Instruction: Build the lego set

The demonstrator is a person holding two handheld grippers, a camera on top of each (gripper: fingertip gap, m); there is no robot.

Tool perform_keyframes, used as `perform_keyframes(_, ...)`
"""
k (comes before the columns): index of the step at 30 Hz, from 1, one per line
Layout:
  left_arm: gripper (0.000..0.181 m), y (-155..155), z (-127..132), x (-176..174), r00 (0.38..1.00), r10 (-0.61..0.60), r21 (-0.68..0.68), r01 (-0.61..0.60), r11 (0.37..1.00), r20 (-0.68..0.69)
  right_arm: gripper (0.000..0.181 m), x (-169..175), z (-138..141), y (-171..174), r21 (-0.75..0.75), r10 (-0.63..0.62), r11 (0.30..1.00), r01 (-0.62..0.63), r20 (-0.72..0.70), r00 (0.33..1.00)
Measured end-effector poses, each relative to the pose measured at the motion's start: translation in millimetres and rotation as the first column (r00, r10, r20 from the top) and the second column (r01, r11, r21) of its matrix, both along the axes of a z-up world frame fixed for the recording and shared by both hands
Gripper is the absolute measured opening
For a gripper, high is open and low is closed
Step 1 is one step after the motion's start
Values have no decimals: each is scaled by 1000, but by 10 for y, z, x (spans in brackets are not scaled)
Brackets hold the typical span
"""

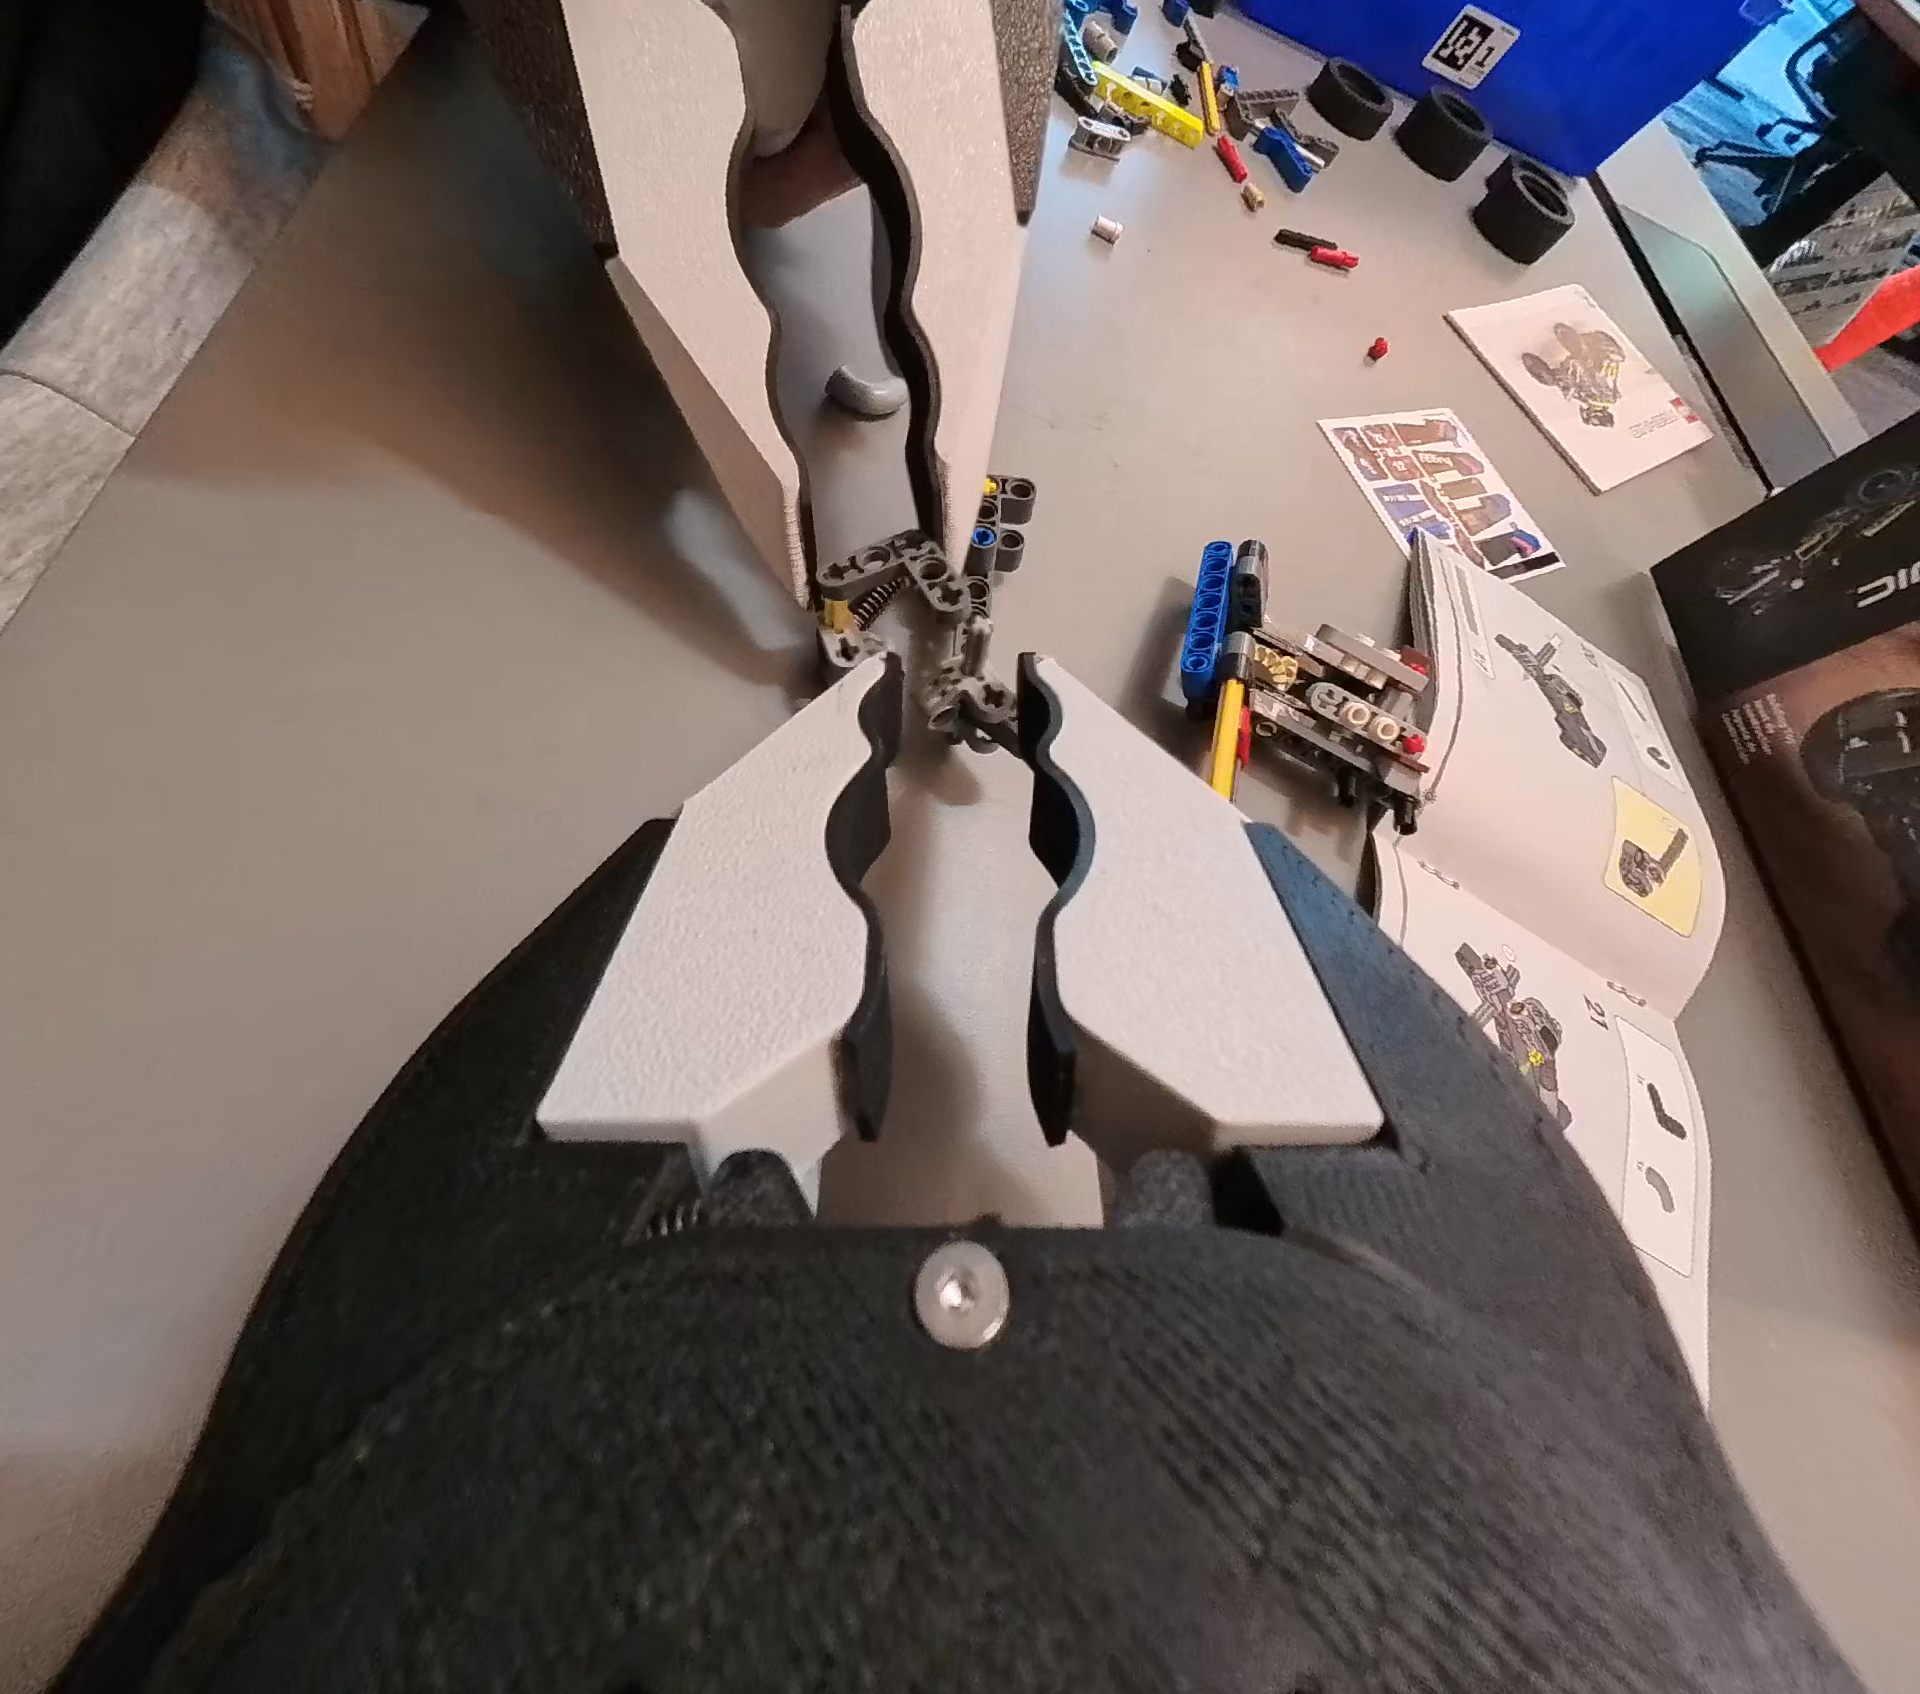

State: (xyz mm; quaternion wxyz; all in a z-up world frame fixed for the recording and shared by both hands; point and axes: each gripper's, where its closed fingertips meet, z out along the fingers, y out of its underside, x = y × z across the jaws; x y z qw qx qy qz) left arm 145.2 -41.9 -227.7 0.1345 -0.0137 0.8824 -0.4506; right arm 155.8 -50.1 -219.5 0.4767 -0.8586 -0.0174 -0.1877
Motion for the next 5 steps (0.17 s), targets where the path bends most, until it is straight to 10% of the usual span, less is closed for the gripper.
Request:
perform_keyframes(1, 20, -2, 9, 4, 1000, -7, 1, 7, 1000, 9, 20, 2, -3, 1, -2, -1, 1000, 1, 1, 1000)
perform_keyframes(5, 20, -12, 30, 25, 999, -28, 13, 27, 1000, 42, 18, 13, -24, 3, -15, -8, 1000, 8, 5, 1000)
